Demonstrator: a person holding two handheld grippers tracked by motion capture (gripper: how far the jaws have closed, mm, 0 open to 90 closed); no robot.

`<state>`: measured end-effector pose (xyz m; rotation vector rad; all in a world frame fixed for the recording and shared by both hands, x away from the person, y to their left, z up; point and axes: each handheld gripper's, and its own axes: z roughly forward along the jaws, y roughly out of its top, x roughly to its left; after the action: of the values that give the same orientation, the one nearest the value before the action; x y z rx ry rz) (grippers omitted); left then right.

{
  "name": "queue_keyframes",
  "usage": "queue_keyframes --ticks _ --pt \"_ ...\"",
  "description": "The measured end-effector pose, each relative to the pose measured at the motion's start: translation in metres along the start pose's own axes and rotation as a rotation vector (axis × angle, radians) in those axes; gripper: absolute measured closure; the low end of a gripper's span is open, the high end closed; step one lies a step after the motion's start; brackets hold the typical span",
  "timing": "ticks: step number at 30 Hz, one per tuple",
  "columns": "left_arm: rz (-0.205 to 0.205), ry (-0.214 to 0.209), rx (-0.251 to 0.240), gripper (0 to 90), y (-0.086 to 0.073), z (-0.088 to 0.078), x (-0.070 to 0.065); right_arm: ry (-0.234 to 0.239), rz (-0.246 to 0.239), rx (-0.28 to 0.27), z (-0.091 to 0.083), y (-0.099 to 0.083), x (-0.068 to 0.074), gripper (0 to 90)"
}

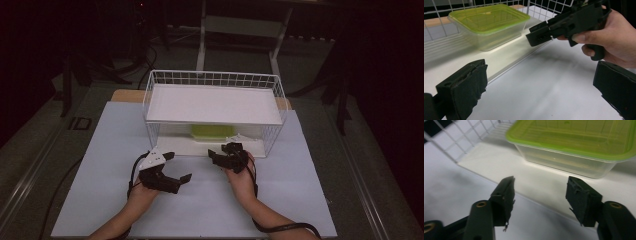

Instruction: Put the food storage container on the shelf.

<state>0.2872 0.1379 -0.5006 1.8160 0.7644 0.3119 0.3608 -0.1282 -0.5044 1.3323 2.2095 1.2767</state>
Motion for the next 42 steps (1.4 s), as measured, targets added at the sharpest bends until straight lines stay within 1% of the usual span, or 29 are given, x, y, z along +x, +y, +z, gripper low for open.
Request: queue_keyframes --ticks 1,2,5,6,8,9,11,12,13,14,15,17,20,21,23,25,26,27,28,30,31,32,33,38,41,42 --pt "0.0 -0.004 0.0 0.0 0.002 0.0 -0.001 0.0 0.0 0.0 0.0 0.0 0.0 36.7" --pt "-0.001 -0.009 0.001 0.0 0.003 0.0 -0.002 0.019 -0.027 -0.001 -0.006 -0.001 0.002 32.6" --pt "0.01 -0.023 0.003 0.0 0.007 -0.001 -0.006 0.059 -0.04 0.0 -0.014 -0.002 0.003 26.8" --pt "0.011 -0.026 0.003 0.0 0.009 -0.001 -0.007 0.082 -0.038 0.0 -0.017 -0.003 0.004 24.7" --pt "0.017 -0.038 0.002 0.0 0.012 -0.003 -0.011 0.109 -0.032 -0.006 -0.023 -0.004 0.005 24.0" --pt "0.021 -0.041 0.004 0.0 0.013 -0.004 -0.012 0.121 -0.038 -0.005 -0.026 -0.005 0.006 22.6" --pt "0.019 -0.054 0.0 0.0 0.015 -0.007 -0.015 0.143 -0.07 0.001 -0.032 -0.006 0.01 20.6" --pt "0.016 -0.068 -0.001 0.0 0.017 -0.009 -0.016 0.148 -0.068 -0.002 -0.035 -0.006 0.011 20.5" --pt "0.013 -0.078 -0.004 0.0 0.018 -0.01 -0.017 0.169 -0.071 -0.005 -0.039 -0.007 0.013 20.0" --pt "0.005 -0.081 -0.004 0.0 0.019 -0.012 -0.018 0.174 -0.076 -0.007 -0.042 -0.008 0.014 20.4" --pt "0.002 -0.086 -0.003 0.0 0.019 -0.013 -0.019 0.175 -0.077 -0.009 -0.045 -0.008 0.015 23.4" --pt "0.006 -0.095 -0.01 0.0 0.02 -0.016 -0.021 0.18 -0.075 -0.005 -0.05 -0.009 0.017 25.1" --pt "0.017 -0.102 -0.004 0.0 0.02 -0.018 -0.023 0.193 -0.075 0.001 -0.055 -0.011 0.018 24.8" --pt "0.016 -0.106 0.0 0.0 0.019 -0.02 -0.024 0.201 -0.085 -0.004 -0.061 -0.013 0.02 22.2" --pt "0.015 -0.112 -0.004 0.0 0.019 -0.021 -0.025 0.207 -0.087 -0.007 -0.063 -0.013 0.02 21.5" --pt "0.018 -0.119 0.001 0.0 0.018 -0.024 -0.027 0.198 -0.101 -0.018 -0.067 -0.016 0.02 20.9" --pt "0.018 -0.12 -0.001 0.0 0.017 -0.025 -0.028 0.209 -0.099 -0.024 -0.071 -0.017 0.02 20.6" --pt "0.018 -0.123 -0.002 0.0 0.017 -0.026 -0.029 0.209 -0.099 -0.024 -0.071 -0.017 0.02 20.6" --pt "0.026 -0.129 -0.003 0.0 0.016 -0.029 -0.032 0.212 -0.117 -0.033 -0.077 -0.02 0.021 20.0" --pt "0.032 -0.131 -0.002 0.0 0.016 -0.031 -0.033 0.216 -0.12 -0.036 -0.079 -0.021 0.022 19.9" --pt "0.033 -0.135 -0.002 0.0 0.015 -0.032 -0.034 0.225 -0.126 -0.034 -0.082 -0.024 0.023 19.5" --pt "0.033 -0.138 -0.001 0.0 0.014 -0.034 -0.035 0.225 -0.126 -0.034 -0.082 -0.024 0.023 19.5" --pt "0.033 -0.137 0.0 0.0 0.013 -0.036 -0.036 0.239 -0.116 -0.025 -0.086 -0.029 0.023 19.4" --pt "0.03 -0.147 0.009 0.0 0.006 -0.041 -0.039 0.243 -0.117 -0.023 -0.094 -0.037 0.021 19.1" --pt "0.034 -0.146 0.013 0.0 0.001 -0.044 -0.043 0.23 -0.125 -0.024 -0.103 -0.044 0.016 19.1" --pt "0.031 -0.144 0.01 0.0 0.0 -0.044 -0.044 0.23 -0.125 -0.024 -0.103 -0.044 0.016 19.1"
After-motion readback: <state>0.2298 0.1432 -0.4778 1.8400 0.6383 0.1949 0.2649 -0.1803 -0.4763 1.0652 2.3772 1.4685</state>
